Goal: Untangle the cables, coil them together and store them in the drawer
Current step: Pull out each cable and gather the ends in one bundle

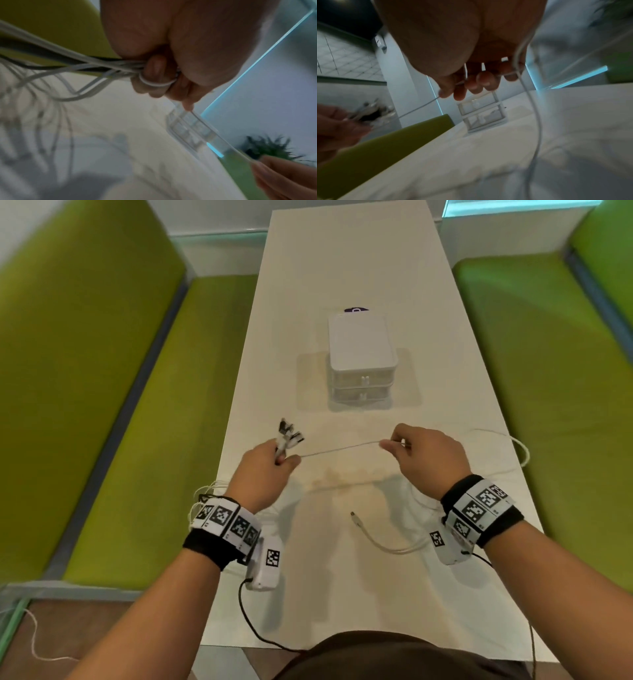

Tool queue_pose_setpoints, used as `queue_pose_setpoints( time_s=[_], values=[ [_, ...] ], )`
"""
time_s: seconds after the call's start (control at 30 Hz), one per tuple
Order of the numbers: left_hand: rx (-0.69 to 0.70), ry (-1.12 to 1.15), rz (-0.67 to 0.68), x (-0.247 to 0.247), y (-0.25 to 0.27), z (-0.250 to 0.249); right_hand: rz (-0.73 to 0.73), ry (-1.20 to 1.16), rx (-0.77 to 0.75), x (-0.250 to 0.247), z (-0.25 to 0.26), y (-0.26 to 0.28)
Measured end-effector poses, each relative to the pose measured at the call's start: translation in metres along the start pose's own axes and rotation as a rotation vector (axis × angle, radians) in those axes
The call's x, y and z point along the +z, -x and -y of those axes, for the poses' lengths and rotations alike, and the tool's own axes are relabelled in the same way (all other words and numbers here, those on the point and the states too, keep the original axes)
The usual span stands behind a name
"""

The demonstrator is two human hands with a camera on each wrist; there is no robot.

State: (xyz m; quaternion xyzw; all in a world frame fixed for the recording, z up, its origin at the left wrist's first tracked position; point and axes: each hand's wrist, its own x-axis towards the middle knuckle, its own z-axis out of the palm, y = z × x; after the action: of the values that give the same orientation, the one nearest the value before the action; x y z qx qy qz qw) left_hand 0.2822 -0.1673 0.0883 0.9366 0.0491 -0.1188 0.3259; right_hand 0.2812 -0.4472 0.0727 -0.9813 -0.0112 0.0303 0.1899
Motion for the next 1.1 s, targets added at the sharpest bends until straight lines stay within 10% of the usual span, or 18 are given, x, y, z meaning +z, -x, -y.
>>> queue_pose_setpoints(
  time_s=[0.1, 0.33, 0.53, 0.67, 0.87, 0.97, 1.1],
  values=[
    [-0.078, -0.238, 0.025, 0.003, -0.004, 0.016, 0.105, -0.084, 0.032, 0.007, -0.006, -0.001],
    [0.462, -0.36, -0.08, 0.022, 0.013, -0.026, 0.179, -0.221, -0.217, 0.013, 0.031, 0.003],
    [0.289, 0.11, 0.052, 0.025, 0.009, -0.036, 0.001, -0.397, -0.276, 0.001, 0.041, 0.001],
    [0.131, 0.431, -0.111, -0.007, 0.002, -0.026, 0.077, -0.224, -0.259, -0.007, 0.021, -0.007],
    [0.072, -0.226, -0.183, -0.022, -0.006, -0.003, 0.153, -0.421, -0.227, -0.004, 0.021, -0.007],
    [0.344, -0.19, -0.304, -0.009, 0.004, -0.022, 0.148, -0.446, -0.25, 0.004, 0.033, -0.004],
    [0.333, -0.059, -0.024, 0.012, 0.011, -0.043, 0.036, -0.429, -0.292, 0.013, 0.043, -0.004]
  ],
)
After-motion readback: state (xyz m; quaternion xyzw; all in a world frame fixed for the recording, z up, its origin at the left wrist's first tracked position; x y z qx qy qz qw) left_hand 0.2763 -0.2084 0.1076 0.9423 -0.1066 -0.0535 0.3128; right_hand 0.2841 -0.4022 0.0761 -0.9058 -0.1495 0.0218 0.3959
